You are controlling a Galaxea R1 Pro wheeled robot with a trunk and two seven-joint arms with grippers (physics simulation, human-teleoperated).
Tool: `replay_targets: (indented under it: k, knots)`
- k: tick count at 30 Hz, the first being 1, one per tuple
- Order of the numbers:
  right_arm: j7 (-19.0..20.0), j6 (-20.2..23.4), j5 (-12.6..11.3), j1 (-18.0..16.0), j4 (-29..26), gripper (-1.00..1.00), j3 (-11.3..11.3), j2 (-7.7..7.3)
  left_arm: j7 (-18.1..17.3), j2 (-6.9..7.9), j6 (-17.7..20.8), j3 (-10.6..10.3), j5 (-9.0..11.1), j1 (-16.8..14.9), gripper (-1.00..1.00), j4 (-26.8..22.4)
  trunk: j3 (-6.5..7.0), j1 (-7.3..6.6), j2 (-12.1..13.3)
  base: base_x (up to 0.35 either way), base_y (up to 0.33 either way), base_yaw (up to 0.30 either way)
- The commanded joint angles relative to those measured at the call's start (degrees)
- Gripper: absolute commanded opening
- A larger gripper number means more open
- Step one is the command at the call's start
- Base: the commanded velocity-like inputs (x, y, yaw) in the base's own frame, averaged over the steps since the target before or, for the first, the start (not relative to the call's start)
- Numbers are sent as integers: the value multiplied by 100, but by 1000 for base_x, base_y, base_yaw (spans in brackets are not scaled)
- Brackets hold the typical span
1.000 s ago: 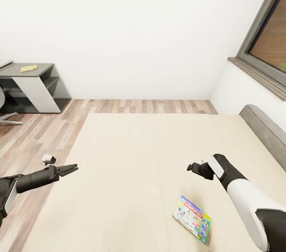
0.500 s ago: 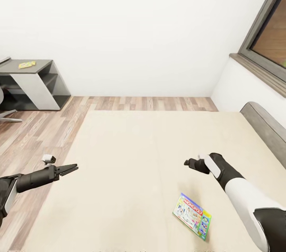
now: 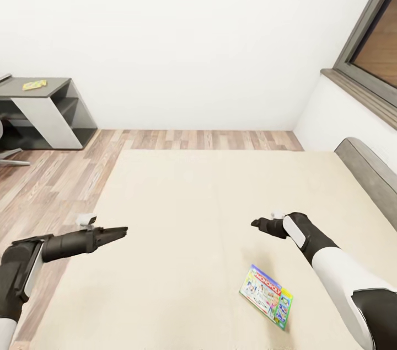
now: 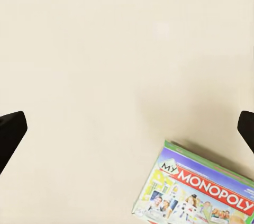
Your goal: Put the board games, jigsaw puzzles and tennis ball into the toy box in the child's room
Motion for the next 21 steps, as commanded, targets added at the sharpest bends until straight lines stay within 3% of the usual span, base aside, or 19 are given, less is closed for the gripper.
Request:
replay_targets:
  k: [1, 8, 15, 21]
  knots:
    - [13, 20, 6, -4, -12, 100, 28, -6, -22, -40, 61, -82, -4, 8, 100, -73, -19, 3, -11, 0, 0, 0]
    - [17, 19, 8, -4, -22, 100, 30, -6, -22, -65, 68, -159, 111, 27, 100, -203, -85, 3, -11, 0, 0, 0]
    - [24, 19, 6, -4, -23, 100, 29, -6, -22, -60, 124, -193, 751, 81, 100, -256, -151, 3, -11, 0, 0, 0]
    - [30, 19, 6, -15, -23, 100, 29, -6, -22, -63, 177, -222, 908, 157, 100, -273, -207, 3, -11, 0, 0, 0]
